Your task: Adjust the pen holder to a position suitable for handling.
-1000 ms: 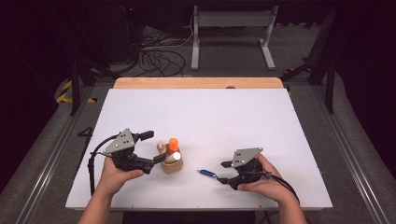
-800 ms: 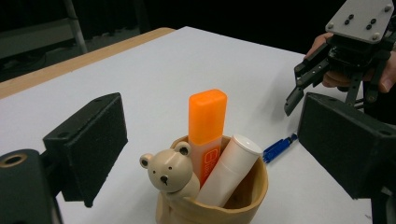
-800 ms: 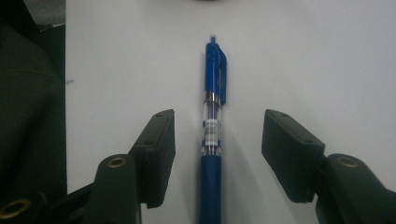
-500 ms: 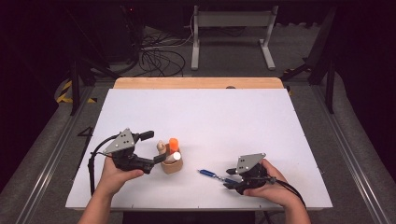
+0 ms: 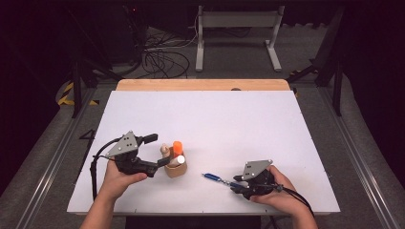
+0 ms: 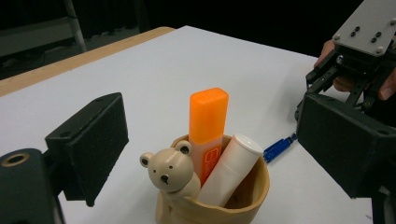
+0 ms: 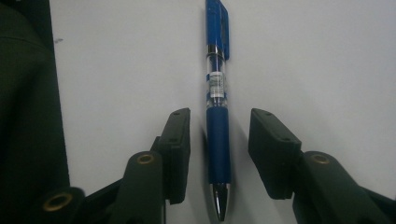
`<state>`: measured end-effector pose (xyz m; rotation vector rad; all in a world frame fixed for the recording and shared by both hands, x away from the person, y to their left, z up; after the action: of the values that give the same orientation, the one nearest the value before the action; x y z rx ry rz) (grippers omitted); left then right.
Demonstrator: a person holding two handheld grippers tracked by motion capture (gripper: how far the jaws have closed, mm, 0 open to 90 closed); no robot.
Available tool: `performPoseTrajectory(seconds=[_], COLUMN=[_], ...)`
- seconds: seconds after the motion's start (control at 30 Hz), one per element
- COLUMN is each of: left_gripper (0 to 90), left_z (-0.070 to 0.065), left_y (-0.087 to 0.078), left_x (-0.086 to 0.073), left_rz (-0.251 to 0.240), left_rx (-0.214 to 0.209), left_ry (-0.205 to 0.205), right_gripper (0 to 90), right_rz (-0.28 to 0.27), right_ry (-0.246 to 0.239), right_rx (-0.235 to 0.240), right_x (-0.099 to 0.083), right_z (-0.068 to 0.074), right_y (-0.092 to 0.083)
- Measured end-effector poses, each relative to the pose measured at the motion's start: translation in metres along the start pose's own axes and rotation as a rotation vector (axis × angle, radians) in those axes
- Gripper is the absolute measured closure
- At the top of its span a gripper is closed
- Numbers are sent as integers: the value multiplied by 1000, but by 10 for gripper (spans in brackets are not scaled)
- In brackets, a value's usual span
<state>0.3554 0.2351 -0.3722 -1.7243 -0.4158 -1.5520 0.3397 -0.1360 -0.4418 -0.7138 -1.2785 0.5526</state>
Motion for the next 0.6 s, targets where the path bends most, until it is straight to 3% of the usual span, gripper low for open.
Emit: performPoseTrajectory(seconds=[0.43, 0.6], left_gripper=[105, 106], left_z=[0, -1], left_y=[1, 1], left_x=[0, 0], left_rz=[0, 2], left_rx=[1, -1], left_ry=[8, 9], right_gripper=[708, 725], right_rz=[13, 17], right_ry=[79, 72], right_rx=[-16, -25], right_x=[2, 2], right_z=[3, 3], right_y=[0, 1])
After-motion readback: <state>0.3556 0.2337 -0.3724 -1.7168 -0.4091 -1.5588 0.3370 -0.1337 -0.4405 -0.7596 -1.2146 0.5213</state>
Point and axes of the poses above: each handheld gripper's, and its own axes: y roughly forward along the jaws, x roughly out of its top, z roughly to its left, the point moved 2 cm from there along y, roughly forward along the jaws, and after that the axes turned 13 degrees about x, right-handed, at the moved point
